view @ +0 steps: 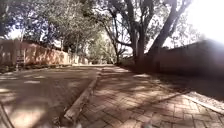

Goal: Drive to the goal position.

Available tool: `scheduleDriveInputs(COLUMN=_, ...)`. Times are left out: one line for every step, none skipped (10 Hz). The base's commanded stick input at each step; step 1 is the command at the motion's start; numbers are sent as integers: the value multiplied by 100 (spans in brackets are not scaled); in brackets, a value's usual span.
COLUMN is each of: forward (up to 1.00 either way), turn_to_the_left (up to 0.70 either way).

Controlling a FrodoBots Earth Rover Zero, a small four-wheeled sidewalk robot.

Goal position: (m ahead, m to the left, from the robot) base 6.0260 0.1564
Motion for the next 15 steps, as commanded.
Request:
scheduleDriveInputs(forward=0, turn_to_the_left=0)
scheduleDriveInputs(forward=0, turn_to_the_left=0)
scheduleDriveInputs(forward=0, turn_to_the_left=0)
scheduleDriveInputs(forward=0, turn_to_the_left=0)
scheduleDriveInputs(forward=38, turn_to_the_left=0)
scheduleDriveInputs(forward=70, turn_to_the_left=0)
scheduleDriveInputs(forward=70, turn_to_the_left=0)
scheduleDriveInputs(forward=70, turn_to_the_left=0)
scheduleDriveInputs(forward=70, turn_to_the_left=0)
scheduleDriveInputs(forward=70, turn_to_the_left=0)
scheduleDriveInputs(forward=70, turn_to_the_left=0)
scheduleDriveInputs(forward=70, turn_to_the_left=0)
scheduleDriveInputs(forward=70, turn_to_the_left=0)
scheduleDriveInputs(forward=70, turn_to_the_left=0)
scheduleDriveInputs(forward=70, turn_to_the_left=0)
